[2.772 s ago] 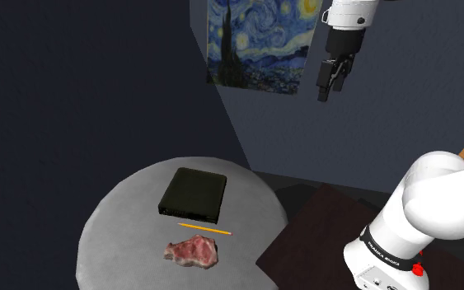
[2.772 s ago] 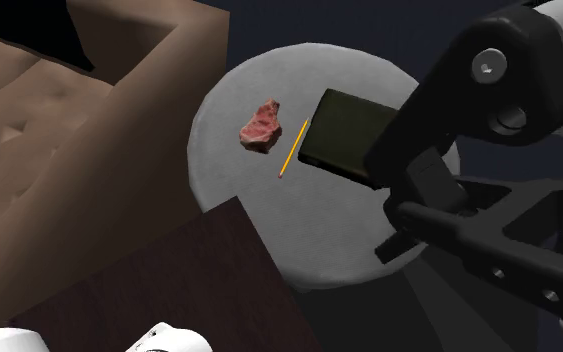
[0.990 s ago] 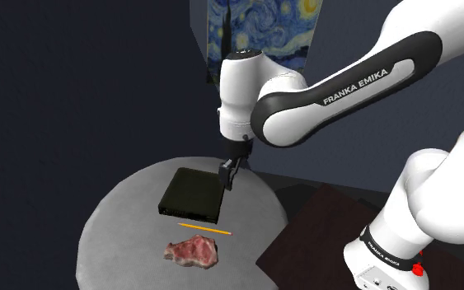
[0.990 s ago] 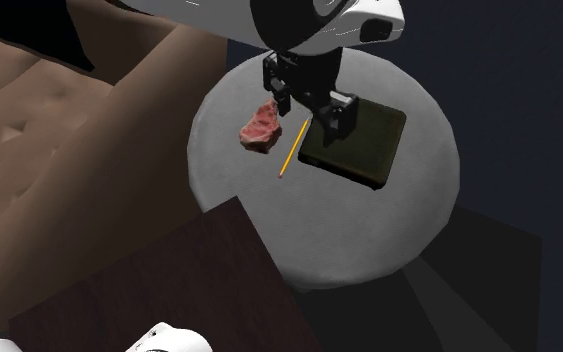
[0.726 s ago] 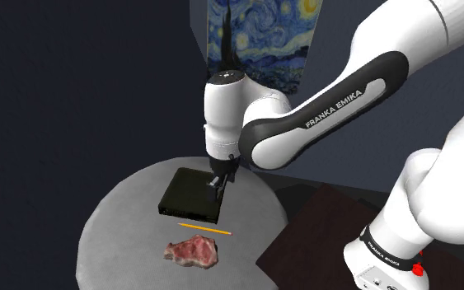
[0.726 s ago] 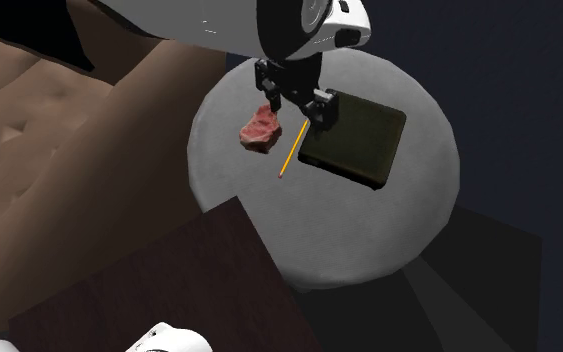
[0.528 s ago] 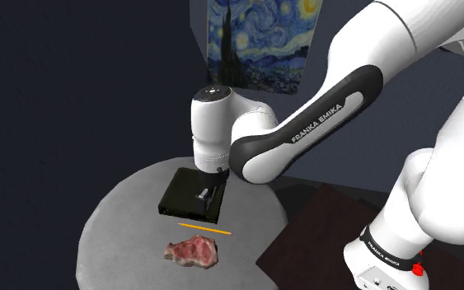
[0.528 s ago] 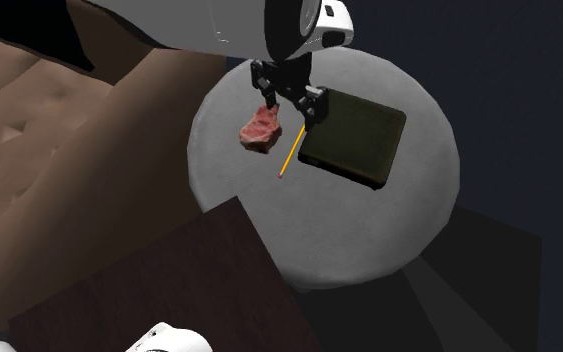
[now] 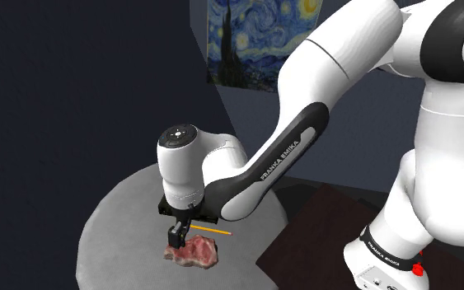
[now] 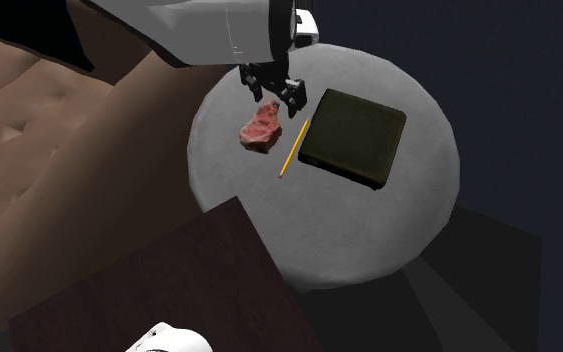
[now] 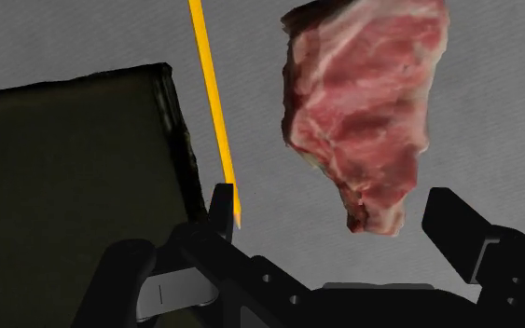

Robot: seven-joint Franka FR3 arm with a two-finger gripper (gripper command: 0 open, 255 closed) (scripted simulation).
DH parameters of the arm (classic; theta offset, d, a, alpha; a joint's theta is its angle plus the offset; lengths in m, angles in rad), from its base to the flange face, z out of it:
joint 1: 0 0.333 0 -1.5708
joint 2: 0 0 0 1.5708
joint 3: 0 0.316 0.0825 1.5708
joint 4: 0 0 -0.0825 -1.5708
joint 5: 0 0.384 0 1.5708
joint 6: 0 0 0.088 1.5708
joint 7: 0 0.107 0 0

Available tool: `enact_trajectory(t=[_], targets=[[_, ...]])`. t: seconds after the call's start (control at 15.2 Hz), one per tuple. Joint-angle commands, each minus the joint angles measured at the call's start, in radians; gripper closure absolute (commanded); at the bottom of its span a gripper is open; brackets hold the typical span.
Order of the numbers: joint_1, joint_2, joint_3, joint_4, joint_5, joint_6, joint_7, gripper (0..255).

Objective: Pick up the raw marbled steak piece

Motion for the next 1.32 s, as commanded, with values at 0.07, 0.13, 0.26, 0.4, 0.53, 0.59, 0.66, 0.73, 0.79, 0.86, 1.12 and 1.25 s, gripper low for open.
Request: enact_trajectory(t=[0.07,0.13,0.26,0.4,0.53,0.59,0.66,0.73,0.79,0.86,1.12,1.25], targets=[[0.053,0.109,-0.017,0.09,-0.062,0.011,0.041,0],[0.072,0.142,-0.024,0.118,-0.079,0.014,0.052,0],[0.08,0.164,-0.035,0.121,-0.093,0.032,0.063,0],[0.088,0.186,-0.045,0.124,-0.107,0.049,0.074,0],[0.096,0.209,-0.056,0.129,-0.122,0.066,0.085,0],[0.1,0.22,-0.061,0.132,-0.128,0.074,0.09,0],[0.102,0.227,-0.065,0.133,-0.132,0.079,0.093,0],[0.102,0.227,-0.065,0.133,-0.132,0.079,0.093,0],[0.102,0.227,-0.065,0.133,-0.132,0.079,0.093,0],[0.102,0.227,-0.065,0.134,-0.132,0.078,0.093,255],[0.102,0.227,-0.065,0.134,-0.132,0.079,0.093,255],[0.102,0.227,-0.065,0.134,-0.132,0.079,0.093,255]])
